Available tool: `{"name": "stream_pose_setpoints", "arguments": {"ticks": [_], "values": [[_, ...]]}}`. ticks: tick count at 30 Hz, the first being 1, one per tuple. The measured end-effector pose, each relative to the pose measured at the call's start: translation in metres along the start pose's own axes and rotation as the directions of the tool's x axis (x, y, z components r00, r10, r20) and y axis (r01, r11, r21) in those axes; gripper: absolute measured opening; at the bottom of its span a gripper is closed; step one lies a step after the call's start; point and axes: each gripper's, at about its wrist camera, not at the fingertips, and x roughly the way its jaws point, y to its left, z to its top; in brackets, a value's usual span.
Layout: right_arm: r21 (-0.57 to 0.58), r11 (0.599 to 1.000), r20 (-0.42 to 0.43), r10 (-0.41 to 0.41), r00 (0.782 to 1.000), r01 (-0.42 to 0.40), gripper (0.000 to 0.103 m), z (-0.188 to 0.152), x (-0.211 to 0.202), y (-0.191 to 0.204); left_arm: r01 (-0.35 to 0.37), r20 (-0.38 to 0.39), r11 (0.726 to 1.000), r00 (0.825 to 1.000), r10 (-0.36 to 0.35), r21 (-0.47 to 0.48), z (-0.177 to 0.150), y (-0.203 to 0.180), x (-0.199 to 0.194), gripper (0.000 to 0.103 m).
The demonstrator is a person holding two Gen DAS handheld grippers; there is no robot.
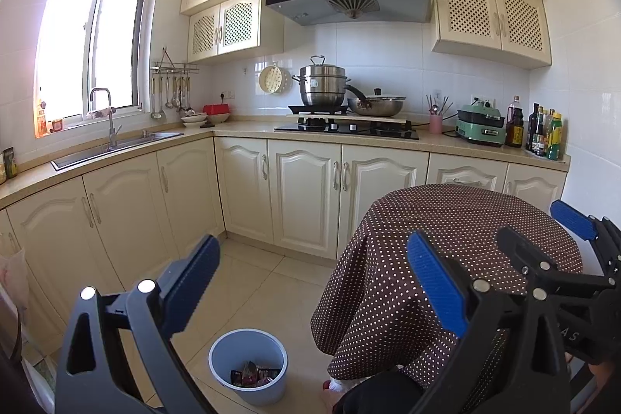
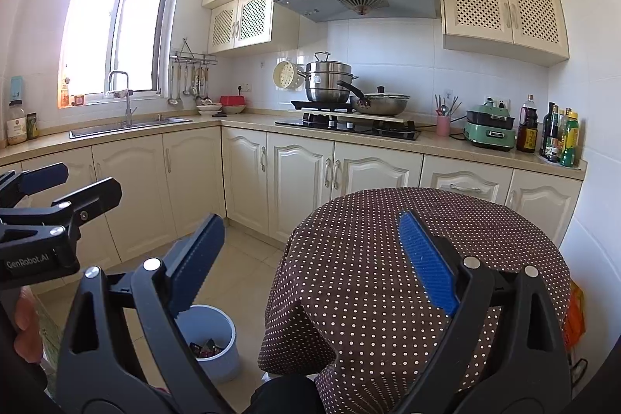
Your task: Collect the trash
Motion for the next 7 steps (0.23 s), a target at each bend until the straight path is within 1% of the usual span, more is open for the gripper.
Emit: {"name": "stream_pose_setpoints", "arguments": {"ticks": [5,7], "values": [[-0.006,0.999,-0.026,-0.035,0.999,0.034,0.091,-0.003,0.015,-0.010,-0.017,-0.042,1.000,0.999,0.018,0.005,-0.008,0.004,0.016,0.095],[-0.026,0.996,-0.054,-0.083,0.995,0.082,0.091,-0.005,0.029,-0.020,-0.033,-0.070,0.999,0.997,0.034,0.009,-0.013,0.007,0.026,0.095]]}}
